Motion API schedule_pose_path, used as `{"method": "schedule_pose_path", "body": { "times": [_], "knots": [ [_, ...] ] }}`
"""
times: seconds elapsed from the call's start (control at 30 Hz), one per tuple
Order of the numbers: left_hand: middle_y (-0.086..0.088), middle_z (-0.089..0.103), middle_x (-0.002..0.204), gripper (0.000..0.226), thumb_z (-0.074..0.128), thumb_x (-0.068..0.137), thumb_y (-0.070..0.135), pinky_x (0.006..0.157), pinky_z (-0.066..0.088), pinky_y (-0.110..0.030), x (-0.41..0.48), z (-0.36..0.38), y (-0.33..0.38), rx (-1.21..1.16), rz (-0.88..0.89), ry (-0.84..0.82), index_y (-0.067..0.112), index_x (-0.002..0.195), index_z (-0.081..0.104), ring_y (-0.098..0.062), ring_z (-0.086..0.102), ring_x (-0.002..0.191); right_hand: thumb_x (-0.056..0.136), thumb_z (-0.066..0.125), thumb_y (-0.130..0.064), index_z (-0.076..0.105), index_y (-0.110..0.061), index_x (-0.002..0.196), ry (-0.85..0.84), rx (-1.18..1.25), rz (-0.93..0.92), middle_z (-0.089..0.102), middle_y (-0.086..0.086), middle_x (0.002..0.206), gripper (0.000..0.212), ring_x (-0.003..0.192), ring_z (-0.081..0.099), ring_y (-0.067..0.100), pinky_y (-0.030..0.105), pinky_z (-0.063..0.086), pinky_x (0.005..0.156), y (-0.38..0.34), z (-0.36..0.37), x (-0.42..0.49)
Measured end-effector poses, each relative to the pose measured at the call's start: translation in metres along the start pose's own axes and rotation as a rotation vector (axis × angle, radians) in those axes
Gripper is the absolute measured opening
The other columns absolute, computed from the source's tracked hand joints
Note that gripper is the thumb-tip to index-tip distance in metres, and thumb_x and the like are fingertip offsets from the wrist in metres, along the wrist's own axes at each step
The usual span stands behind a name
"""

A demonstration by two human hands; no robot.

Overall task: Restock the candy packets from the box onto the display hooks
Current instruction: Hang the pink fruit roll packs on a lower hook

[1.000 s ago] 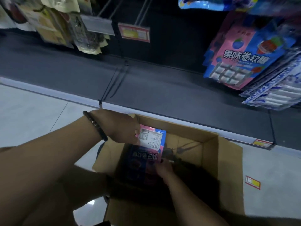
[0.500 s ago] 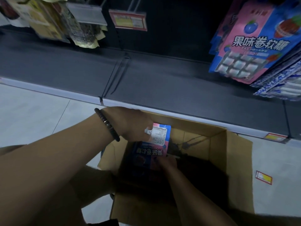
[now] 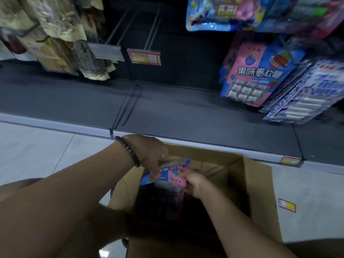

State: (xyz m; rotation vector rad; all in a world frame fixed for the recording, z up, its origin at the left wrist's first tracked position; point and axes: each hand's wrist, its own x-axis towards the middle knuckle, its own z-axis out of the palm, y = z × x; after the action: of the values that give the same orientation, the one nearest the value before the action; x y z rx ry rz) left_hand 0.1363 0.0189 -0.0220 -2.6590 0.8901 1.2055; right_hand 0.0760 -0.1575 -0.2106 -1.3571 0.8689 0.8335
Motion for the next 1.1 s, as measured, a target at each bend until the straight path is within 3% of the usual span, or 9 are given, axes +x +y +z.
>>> {"method": "schedule_pose_path", "body": {
  "times": [0.17, 0.27, 0.4, 0.5, 0.63, 0.77, 0.9, 1.0, 1.1],
  "knots": [
    [0.003, 0.059, 0.136, 0.088, 0.096, 0.064, 0.044, 0.101, 0.052, -0.038, -0.011, 0.004, 0.004, 0.019, 0.019, -0.027, 0.026, 0.139, 0.055, -0.020, 0.057, 0.119, 0.108, 0.057, -0.012, 0.060, -0.017, 0.101, -0.061, 0.076, -0.069, 0.072, 0.006, 0.089, 0.009, 0.072, 0.067, 0.016, 0.028, 0.051, 0.063, -0.033, -0.010, -0.052],
    [0.003, 0.062, 0.131, 0.083, 0.096, 0.064, 0.045, 0.101, 0.053, -0.042, -0.015, 0.008, 0.010, -0.004, 0.037, -0.005, 0.025, 0.135, 0.057, -0.021, 0.058, 0.117, 0.107, 0.056, -0.009, 0.062, -0.010, 0.118, -0.099, 0.138, -0.099, 0.078, 0.010, 0.090, 0.012, 0.065, 0.076, 0.015, 0.025, 0.048, 0.059, -0.044, -0.021, -0.088],
    [0.003, 0.064, 0.125, 0.054, 0.082, 0.085, 0.039, 0.092, 0.049, -0.037, -0.019, 0.011, 0.018, -0.044, 0.044, -0.012, 0.025, 0.132, 0.060, -0.016, 0.056, 0.107, 0.104, 0.061, -0.009, 0.065, -0.004, 0.118, -0.143, 0.207, -0.141, 0.077, 0.015, 0.097, 0.016, 0.064, 0.073, 0.013, 0.022, 0.048, 0.055, -0.053, -0.038, -0.134],
    [-0.004, 0.069, 0.117, 0.023, 0.059, 0.103, 0.028, 0.087, 0.051, -0.036, -0.025, 0.008, 0.025, -0.047, 0.063, 0.147, 0.017, 0.122, 0.069, -0.022, 0.061, 0.101, 0.102, 0.066, -0.014, 0.068, -0.006, 0.107, -0.154, 0.200, -0.179, 0.079, 0.012, 0.089, 0.010, 0.069, 0.074, 0.013, 0.021, 0.047, 0.056, -0.055, -0.055, -0.151],
    [-0.005, 0.070, 0.113, 0.024, 0.049, 0.109, 0.026, 0.082, 0.049, -0.032, -0.038, -0.003, 0.029, -0.181, 0.053, 0.393, 0.012, 0.111, 0.068, -0.023, 0.063, 0.104, 0.107, 0.059, -0.031, 0.069, -0.011, 0.097, -0.062, 0.197, -0.234, 0.079, 0.004, 0.079, 0.025, 0.064, 0.075, 0.015, 0.026, 0.043, 0.058, -0.062, -0.071, -0.168],
    [-0.008, 0.071, 0.104, 0.023, 0.045, 0.111, 0.028, 0.073, 0.047, -0.032, -0.042, -0.005, 0.032, -0.224, 0.083, 0.502, 0.015, 0.100, 0.060, -0.026, 0.065, 0.098, 0.111, 0.041, -0.020, 0.070, -0.005, 0.103, 0.038, -0.077, -0.296, 0.079, 0.007, 0.078, 0.033, 0.058, 0.072, 0.021, 0.027, 0.036, 0.054, -0.068, -0.093, -0.183],
    [-0.005, 0.070, 0.100, 0.021, 0.045, 0.111, 0.025, 0.068, 0.045, -0.025, -0.045, -0.009, 0.038, -0.279, 0.135, 0.532, 0.015, 0.097, 0.058, -0.023, 0.066, 0.096, 0.101, 0.064, -0.014, 0.063, -0.007, 0.117, 0.117, -0.383, -0.481, 0.075, 0.012, 0.087, 0.018, 0.072, 0.066, 0.028, 0.030, 0.036, 0.054, -0.070, -0.109, -0.194],
    [0.003, 0.066, 0.094, 0.022, 0.047, 0.110, 0.025, 0.064, 0.042, -0.016, -0.045, -0.014, 0.044, -0.294, 0.163, 0.552, 0.026, 0.089, 0.054, -0.018, 0.064, 0.092, 0.092, 0.081, -0.023, 0.062, -0.021, 0.124, 0.119, -0.534, -0.672, 0.072, 0.005, 0.115, 0.037, 0.074, 0.068, 0.017, 0.023, 0.048, 0.052, -0.076, -0.116, -0.202],
    [0.003, 0.068, 0.096, 0.019, 0.048, 0.110, 0.025, 0.070, 0.054, -0.028, -0.045, -0.019, 0.052, -0.358, 0.167, 0.577, 0.024, 0.094, 0.058, -0.017, 0.068, 0.092, 0.100, 0.073, -0.029, 0.076, -0.018, 0.105, 0.084, -0.663, -0.848, 0.078, 0.001, 0.105, 0.012, 0.067, 0.072, 0.018, 0.021, 0.049, 0.055, -0.084, -0.125, -0.202]
  ]
}}
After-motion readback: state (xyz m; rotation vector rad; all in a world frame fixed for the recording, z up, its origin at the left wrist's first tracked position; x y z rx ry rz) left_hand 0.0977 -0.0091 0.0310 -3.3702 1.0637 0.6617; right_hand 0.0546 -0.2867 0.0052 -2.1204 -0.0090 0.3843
